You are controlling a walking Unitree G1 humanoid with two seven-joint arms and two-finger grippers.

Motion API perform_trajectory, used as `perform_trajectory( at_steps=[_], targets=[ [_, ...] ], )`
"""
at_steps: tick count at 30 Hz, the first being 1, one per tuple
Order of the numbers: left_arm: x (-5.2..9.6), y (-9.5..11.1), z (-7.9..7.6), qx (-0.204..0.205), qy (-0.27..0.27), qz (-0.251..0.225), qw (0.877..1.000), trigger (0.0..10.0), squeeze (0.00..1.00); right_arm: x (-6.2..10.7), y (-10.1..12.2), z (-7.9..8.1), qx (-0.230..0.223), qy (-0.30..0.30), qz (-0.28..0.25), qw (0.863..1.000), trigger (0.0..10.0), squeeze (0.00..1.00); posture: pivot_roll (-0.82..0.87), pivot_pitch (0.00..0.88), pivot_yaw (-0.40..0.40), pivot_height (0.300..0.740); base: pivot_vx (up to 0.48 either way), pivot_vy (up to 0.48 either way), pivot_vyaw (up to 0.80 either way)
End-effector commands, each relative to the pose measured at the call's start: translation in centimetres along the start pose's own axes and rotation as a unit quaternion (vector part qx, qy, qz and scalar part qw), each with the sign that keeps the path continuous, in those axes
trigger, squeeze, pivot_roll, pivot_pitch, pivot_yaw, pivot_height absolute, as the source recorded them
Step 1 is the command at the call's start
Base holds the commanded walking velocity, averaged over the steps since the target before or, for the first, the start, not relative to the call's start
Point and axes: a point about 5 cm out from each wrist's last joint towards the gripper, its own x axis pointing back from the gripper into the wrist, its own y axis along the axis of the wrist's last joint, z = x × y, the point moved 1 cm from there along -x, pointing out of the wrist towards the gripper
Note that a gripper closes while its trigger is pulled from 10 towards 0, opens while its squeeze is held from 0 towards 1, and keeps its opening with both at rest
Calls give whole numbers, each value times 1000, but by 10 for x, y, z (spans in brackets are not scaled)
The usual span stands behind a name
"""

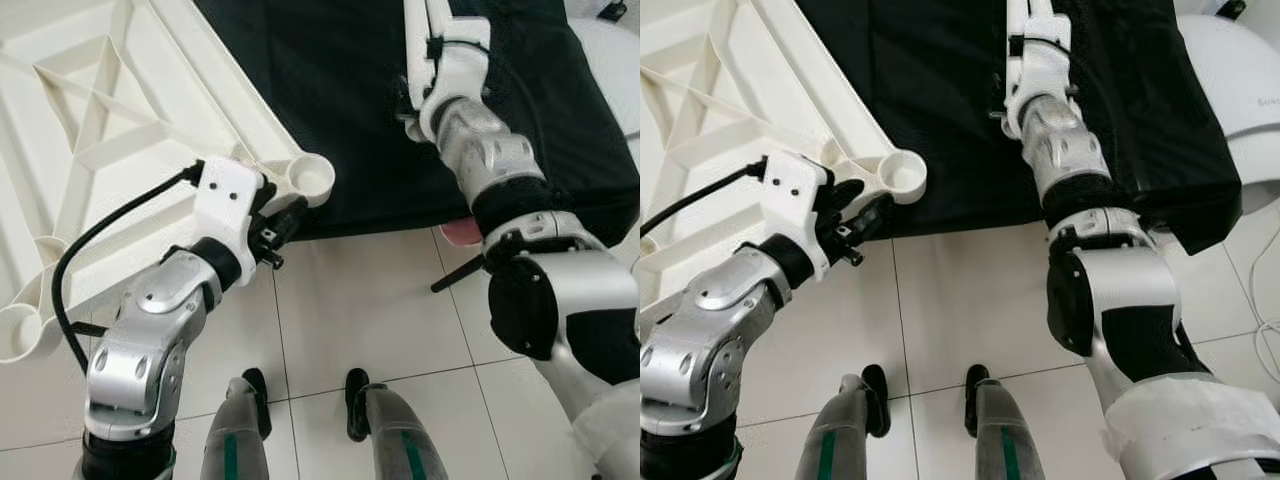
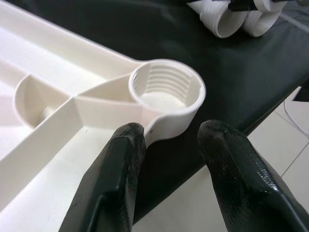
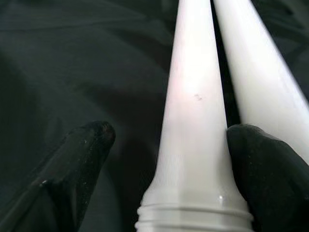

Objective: Building children table

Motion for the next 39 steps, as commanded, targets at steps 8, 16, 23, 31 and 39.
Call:
perform_trajectory(
  at_steps=[8, 16, 23, 31, 39],
  targets=[
    [6, -1, -3, 12, 13, 10, 1000, 10000, 0, -1, -3, 8, -21, 13, 81, 996, 10000, 0, 33, 457, -28, 740, 0, 0, 0],
    [7, 0, -3, 20, 21, 16, 999, 10000, 0, -1, 1, 5, -50, 2, 102, 993, 0, 0, 25, 461, -36, 740, 0, 0, 0],
    [7, 0, -2, 21, 23, 16, 999, 10000, 0, -1, -2, 4, -64, -1, 112, 992, 0, 0, 22, 461, -34, 740, 0, 0, 0],
    [5, 3, 2, 41, 27, 12, 999, 10000, 0, 0, -7, 0, -77, 2, 120, 990, 0, 0, 22, 452, -33, 740, 0, 0, 0],
    [2, 7, 11, 52, 38, 1, 998, 10000, 0, -1, -8, -2, -110, 36, 84, 990, 10000, 0, 12, 436, -36, 740, 0, 0, 0]
  ],
)
